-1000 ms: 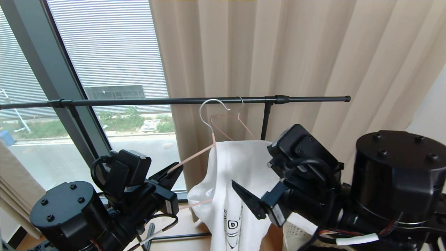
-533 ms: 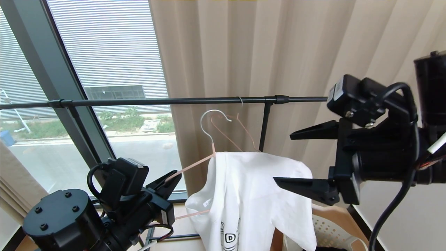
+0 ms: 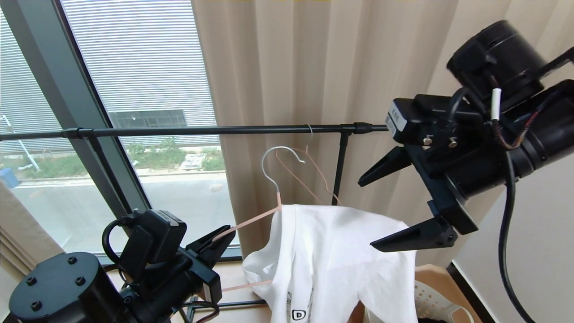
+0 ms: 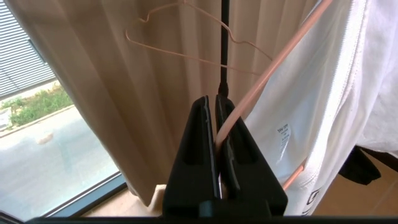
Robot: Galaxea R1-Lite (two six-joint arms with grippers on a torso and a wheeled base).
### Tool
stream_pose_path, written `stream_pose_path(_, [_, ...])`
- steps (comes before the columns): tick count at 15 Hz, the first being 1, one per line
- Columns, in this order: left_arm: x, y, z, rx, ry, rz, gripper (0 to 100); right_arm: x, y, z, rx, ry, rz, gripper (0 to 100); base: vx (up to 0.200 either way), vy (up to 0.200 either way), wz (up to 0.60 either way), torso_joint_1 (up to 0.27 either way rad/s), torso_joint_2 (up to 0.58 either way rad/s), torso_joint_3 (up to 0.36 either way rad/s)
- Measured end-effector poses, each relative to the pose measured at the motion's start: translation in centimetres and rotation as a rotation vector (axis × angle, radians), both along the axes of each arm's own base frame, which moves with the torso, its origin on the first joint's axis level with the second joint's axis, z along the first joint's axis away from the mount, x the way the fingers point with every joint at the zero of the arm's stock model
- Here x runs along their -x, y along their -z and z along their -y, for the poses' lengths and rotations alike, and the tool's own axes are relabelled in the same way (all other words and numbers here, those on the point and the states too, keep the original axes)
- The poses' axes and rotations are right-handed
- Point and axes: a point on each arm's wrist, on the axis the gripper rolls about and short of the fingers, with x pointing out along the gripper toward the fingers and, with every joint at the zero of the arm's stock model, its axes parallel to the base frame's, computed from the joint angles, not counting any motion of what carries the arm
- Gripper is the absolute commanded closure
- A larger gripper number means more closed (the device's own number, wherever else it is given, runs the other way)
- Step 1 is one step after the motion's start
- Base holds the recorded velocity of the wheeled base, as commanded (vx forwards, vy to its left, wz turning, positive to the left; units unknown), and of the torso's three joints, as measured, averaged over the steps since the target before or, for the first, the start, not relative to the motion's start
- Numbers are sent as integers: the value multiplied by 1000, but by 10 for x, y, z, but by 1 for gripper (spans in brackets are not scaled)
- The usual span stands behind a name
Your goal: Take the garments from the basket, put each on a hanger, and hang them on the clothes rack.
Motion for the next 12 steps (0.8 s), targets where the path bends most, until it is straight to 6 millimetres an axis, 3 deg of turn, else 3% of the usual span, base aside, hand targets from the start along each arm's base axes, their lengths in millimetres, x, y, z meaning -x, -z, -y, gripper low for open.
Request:
stream_pose_path(5, [4,0,-1,0,18,0,100,-38,31,-17,-5,-116,-104,0,0,0,0,0,0,0])
stream_pose_path(12, [4,-2,-1,5,20,6,100,-55,49,-27,-2,-124,-145,0,0,0,0,0,0,0])
